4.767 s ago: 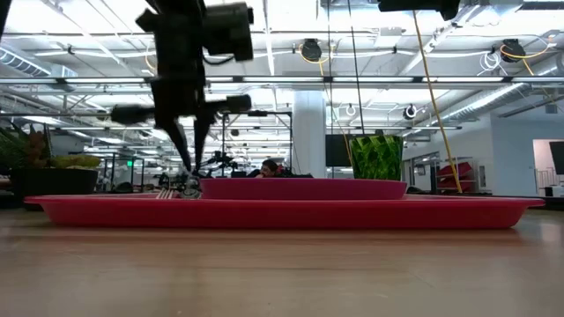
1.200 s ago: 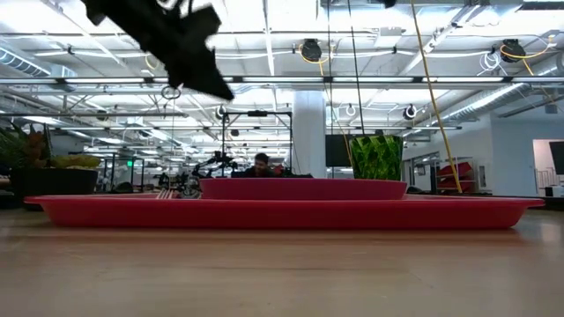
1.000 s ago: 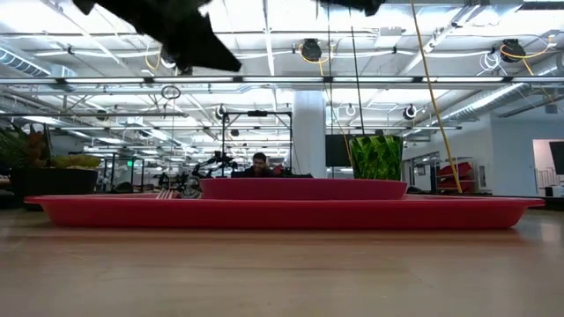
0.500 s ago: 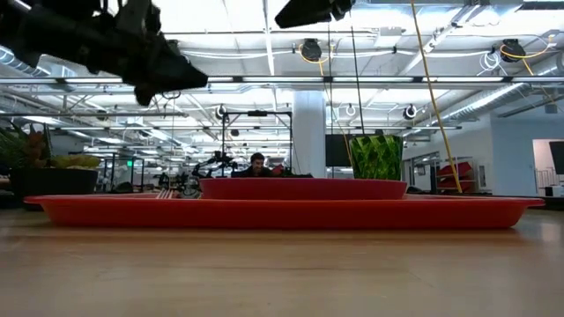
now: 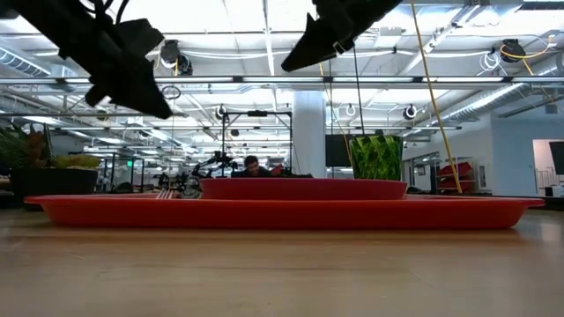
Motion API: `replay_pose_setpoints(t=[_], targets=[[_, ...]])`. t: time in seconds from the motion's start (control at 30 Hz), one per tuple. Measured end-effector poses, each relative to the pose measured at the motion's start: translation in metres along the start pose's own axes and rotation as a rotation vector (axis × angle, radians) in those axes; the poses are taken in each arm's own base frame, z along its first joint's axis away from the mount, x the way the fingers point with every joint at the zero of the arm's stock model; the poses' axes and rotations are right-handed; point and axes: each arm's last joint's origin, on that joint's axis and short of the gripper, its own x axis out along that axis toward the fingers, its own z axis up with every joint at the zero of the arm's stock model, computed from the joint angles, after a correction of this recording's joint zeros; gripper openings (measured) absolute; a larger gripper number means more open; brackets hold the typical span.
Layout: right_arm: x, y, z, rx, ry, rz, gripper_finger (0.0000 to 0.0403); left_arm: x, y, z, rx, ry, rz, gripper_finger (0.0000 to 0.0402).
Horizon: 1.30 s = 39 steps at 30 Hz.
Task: Pick and place plate/cup/fork/spoon on tray
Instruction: Adjust the silverware on the red tray
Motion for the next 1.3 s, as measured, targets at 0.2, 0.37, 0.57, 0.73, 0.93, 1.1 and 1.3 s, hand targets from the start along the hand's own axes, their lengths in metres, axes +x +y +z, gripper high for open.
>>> replay_pose_setpoints(t=[0.2,0.37,0.57,0.73,0.93,1.1,1.3], targets=[[-0.012,-0.009,0.007,0.002,-0.045,-0.013,0.0106,0.000,0.022,0.004,-0.049,0.112,0.206,0.0049],[-0.023,-0.014,0.013,-0.007,-0.081,-0.015,0.0106,0.015,0.034,0.000,-0.058,0.199,0.294,0.0049],[-0.043,-0.022,0.019,-0.021,-0.123,-0.033,0.0106,0.039,0.025,0.002,0.009,0.213,0.227,0.0049],[-0.064,-0.026,0.023,0.003,-0.147,-0.066,0.0104,0.058,0.031,-0.002,0.037,0.333,0.239,0.0049],[-0.078,-0.027,0.018,0.009,-0.181,-0.120,0.0104,0.070,0.036,-0.005,0.072,0.382,0.260,0.0049],[-0.082,-0.029,0.007,0.008,-0.250,-0.141,0.0104,0.073,0.036,0.000,0.091,0.350,0.246,0.0049],[-0.090,-0.031,-0.003,0.020,-0.352,-0.161,0.0104,0.076,0.041,0.003,0.118,0.347,0.255,0.0049]])
